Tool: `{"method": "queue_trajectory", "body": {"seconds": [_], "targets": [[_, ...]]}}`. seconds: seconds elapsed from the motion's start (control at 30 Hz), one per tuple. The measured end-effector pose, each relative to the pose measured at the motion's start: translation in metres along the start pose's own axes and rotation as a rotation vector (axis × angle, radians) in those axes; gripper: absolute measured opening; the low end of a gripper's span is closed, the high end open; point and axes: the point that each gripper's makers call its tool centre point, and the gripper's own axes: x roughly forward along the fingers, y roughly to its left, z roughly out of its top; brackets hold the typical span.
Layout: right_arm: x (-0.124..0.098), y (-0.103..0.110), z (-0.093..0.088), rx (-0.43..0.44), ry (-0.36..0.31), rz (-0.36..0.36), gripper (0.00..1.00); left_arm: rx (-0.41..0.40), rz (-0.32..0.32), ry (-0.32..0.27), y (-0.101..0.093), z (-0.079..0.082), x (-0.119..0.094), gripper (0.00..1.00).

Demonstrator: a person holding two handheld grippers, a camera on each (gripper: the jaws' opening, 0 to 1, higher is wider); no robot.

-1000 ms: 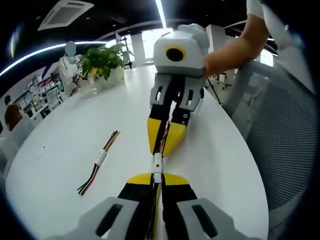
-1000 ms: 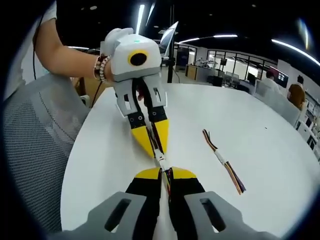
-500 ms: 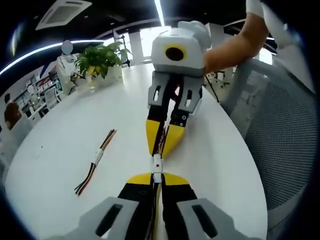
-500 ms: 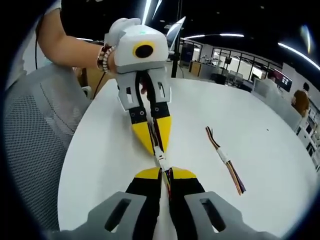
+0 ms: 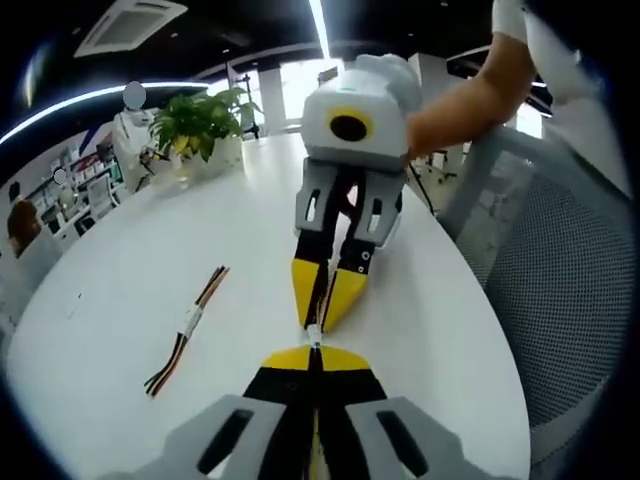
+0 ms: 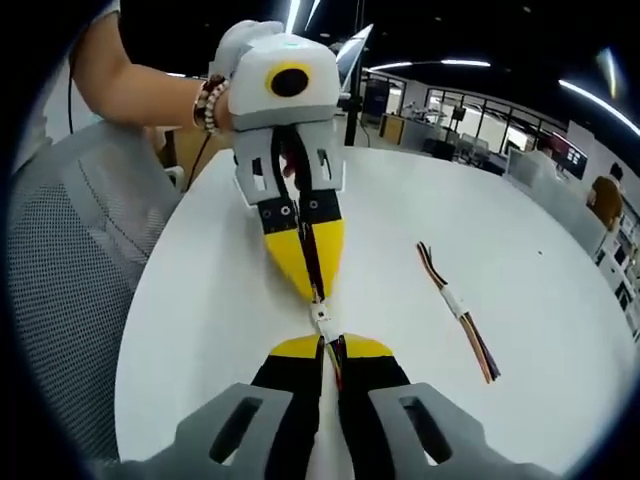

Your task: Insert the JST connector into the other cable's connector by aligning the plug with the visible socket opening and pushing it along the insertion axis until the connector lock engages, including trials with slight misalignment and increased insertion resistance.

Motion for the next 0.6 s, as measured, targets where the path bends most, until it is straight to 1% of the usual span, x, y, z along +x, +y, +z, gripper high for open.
{"method": "queue_trajectory", "body": {"seconds": [0.07, 0.2, 0.37, 0.53, 0.6], "targets": [[0.001, 0.000, 0.001, -0.015, 0.001, 0.000, 0.03, 0.001, -0.002, 0.013, -0.001, -0.003, 0.001, 0.00], [0.001, -0.002, -0.001, -0.001, 0.004, -0.003, 0.03, -0.002, -0.011, 0.032, -0.004, -0.009, 0.000, 0.00], [0.000, -0.002, -0.002, 0.003, 0.006, -0.001, 0.03, -0.034, -0.004, 0.038, -0.002, -0.011, -0.002, 0.01], [0.000, -0.002, 0.000, 0.003, -0.002, 0.000, 0.03, -0.046, -0.001, 0.043, -0.001, -0.014, -0.004, 0.01], [0.000, -0.003, 0.001, 0.005, -0.003, -0.002, 0.03, -0.047, 0.001, 0.058, -0.002, -0.017, -0.004, 0.02]]}}
